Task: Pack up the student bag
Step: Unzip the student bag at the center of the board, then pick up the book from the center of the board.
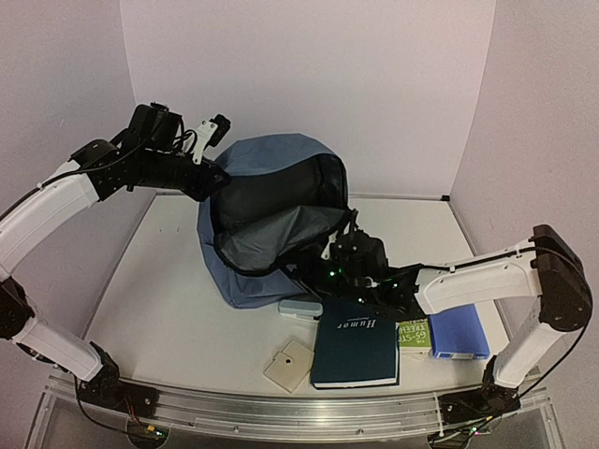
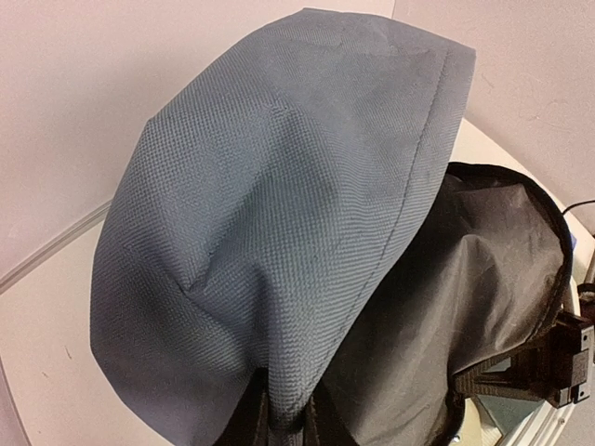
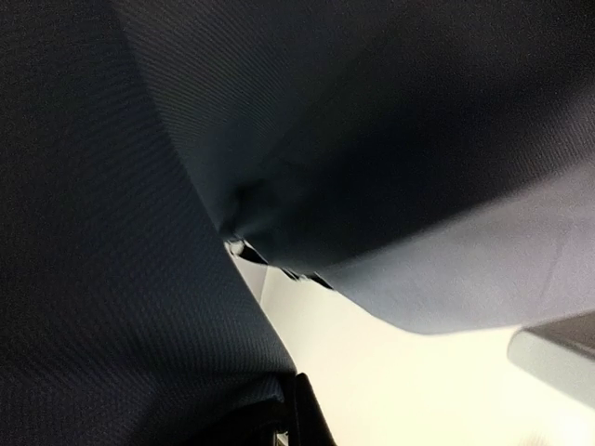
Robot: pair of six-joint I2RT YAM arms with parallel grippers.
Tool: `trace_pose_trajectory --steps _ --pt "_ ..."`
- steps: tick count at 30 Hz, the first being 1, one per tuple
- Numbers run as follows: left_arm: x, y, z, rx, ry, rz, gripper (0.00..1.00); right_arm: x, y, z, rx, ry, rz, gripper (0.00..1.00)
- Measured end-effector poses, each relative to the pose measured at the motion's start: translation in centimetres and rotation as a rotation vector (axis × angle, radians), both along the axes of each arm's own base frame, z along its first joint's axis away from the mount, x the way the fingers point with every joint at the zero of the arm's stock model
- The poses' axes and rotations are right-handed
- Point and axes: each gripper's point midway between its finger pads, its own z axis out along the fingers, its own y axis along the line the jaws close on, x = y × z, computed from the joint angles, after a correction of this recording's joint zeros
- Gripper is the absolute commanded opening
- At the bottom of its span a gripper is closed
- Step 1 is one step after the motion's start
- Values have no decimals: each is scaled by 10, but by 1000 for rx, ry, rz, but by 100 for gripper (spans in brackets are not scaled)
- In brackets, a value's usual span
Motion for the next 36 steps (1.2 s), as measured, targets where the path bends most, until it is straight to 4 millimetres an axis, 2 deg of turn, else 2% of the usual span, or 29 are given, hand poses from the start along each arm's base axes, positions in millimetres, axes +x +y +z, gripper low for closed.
trace_pose_trajectory --steps 5,8,11,14,19,22,26,29,32,36 --pt "3 3 -4 11 -5 20 4 -29 -9 -19 -57 31 37 44" --pt "4 4 -3 10 -7 28 3 -44 -23 -22 -80 47 41 55" --pt "3 4 -2 8 -10 29 3 -53 -46 -23 -119 50 18 65" --pt "2 5 -3 7 -11 28 2 -52 -72 -13 -150 34 -34 70" --pt "2 5 -3 4 -14 28 1 -49 -107 26 -139 -37 -117 76" --pt "2 5 -3 4 -14 27 1 -44 -120 34 -160 -64 -153 76" --pt "2 4 -3 4 -13 27 1 -27 -133 30 -219 -69 -197 77" --pt "2 4 -3 3 -13 26 1 1 -154 20 -280 -50 -254 80" --pt "2 4 -3 3 -12 25 1 22 -183 6 -367 -20 -311 86" --pt "1 4 -3 0 -12 21 1 31 -214 -15 -489 29 -330 89"
